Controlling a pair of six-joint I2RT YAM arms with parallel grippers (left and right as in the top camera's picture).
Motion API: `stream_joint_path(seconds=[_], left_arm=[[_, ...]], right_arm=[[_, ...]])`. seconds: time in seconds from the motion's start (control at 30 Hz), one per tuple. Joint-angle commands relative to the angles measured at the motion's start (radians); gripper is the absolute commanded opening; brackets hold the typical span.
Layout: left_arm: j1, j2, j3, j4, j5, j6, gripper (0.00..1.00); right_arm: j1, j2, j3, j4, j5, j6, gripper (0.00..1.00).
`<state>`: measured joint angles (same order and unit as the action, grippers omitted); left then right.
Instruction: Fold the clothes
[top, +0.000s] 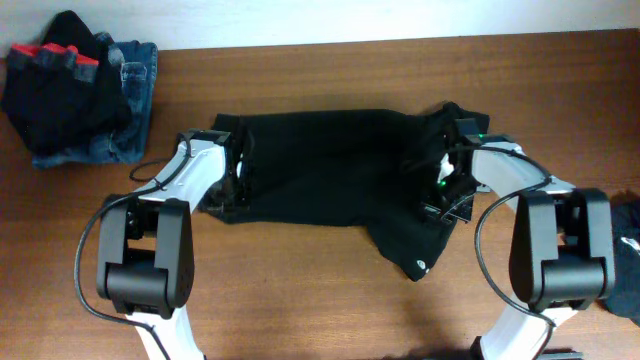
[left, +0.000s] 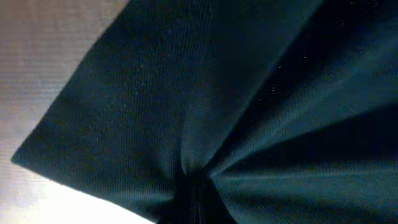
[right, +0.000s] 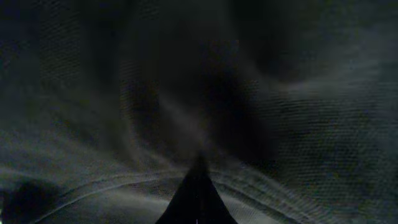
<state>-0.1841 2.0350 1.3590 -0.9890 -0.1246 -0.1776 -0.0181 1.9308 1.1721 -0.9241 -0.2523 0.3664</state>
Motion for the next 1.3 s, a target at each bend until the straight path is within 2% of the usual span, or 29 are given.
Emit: stream_joint_path(seconds=[0.0, 0.27, 0.47, 0.67, 1.07, 1.27], left_arm=[[0.003, 0.027, -0.003, -0.05, -0.019, -0.069, 0.01], [0.003, 0.027, -0.003, -0.101, -0.019, -0.077, 0.11], [0.003, 0.027, -0.003, -0.162, -0.015, -0.08, 0.12], [0.003, 0.027, -0.003, -0.181, 0.004, -0.08, 0.12], [0.003, 0.026, -0.001, -0.114, 0.004, -0.08, 0.12], [0.003, -0.015, 0.041, -0.2, 0.004, -0.08, 0.09]], right_arm=[[-0.087, 0.041, -0.044, 0.009, 0.138, 0.016, 0.04], [-0.237, 0.041, -0.043, 0.002, 0.141, 0.006, 0.04], [-0.305, 0.041, -0.043, -0.017, 0.186, -0.012, 0.04], [-0.309, 0.041, -0.043, -0.018, 0.186, -0.021, 0.04], [-0.309, 0.041, -0.043, -0.029, 0.179, -0.048, 0.04], [-0.309, 0.041, -0.043, -0.024, 0.179, -0.052, 0.04]])
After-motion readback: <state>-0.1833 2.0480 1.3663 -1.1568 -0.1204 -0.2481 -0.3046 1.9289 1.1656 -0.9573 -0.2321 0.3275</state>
